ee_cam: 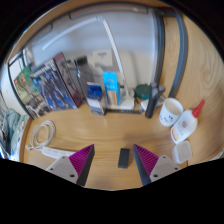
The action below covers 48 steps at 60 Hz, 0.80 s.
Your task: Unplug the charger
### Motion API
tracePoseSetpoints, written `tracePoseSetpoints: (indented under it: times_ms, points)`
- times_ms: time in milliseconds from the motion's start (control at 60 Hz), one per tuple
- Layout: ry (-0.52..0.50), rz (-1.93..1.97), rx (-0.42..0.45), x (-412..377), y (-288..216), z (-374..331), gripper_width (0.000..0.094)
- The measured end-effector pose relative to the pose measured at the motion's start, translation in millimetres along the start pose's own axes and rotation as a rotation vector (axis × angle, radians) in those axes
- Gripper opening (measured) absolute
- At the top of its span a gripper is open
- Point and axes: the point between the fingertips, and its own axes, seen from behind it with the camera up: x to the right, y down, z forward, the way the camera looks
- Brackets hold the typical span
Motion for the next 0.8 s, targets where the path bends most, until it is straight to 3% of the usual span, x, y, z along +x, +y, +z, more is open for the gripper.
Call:
tracePoseSetpoints:
  times_ms: [167,333,500,800]
  points:
    - [-0.032,-0.001,0.232,-40,-48,-91,0.0799]
    - [-0.05,-0.014,0.381,-80,-43,-165,0.0841]
    - [-0.069,0.0,0.406,-116,7,-199,0.0838]
    - [-0.094,-0.06,0.362,-158,76,-215,0.0838]
